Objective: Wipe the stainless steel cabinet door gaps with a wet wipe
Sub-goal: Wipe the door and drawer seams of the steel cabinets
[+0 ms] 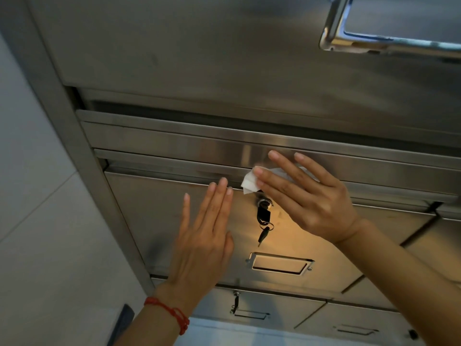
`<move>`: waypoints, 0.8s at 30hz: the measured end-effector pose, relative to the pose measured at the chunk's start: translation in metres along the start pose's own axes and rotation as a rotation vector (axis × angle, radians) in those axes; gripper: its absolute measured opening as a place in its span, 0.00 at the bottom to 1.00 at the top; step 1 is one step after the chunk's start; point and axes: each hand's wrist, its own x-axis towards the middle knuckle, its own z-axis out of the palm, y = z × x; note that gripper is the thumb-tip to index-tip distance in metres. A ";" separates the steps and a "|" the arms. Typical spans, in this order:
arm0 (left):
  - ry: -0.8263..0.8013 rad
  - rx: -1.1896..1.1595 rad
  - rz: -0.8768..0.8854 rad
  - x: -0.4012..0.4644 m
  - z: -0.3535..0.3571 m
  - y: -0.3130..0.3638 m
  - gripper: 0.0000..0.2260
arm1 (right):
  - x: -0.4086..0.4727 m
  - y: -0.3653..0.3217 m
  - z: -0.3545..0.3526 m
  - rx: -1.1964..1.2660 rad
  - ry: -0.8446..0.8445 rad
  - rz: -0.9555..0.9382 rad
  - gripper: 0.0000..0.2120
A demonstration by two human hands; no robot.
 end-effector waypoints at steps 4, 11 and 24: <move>-0.007 0.011 0.009 0.003 0.001 0.006 0.29 | -0.008 0.004 -0.002 -0.006 -0.008 0.011 0.13; -0.006 0.016 0.014 0.006 0.001 0.017 0.27 | -0.020 0.009 -0.006 -0.015 -0.018 0.008 0.12; 0.037 -0.033 0.067 0.009 0.002 0.041 0.23 | -0.047 0.016 -0.017 -0.040 -0.035 0.046 0.14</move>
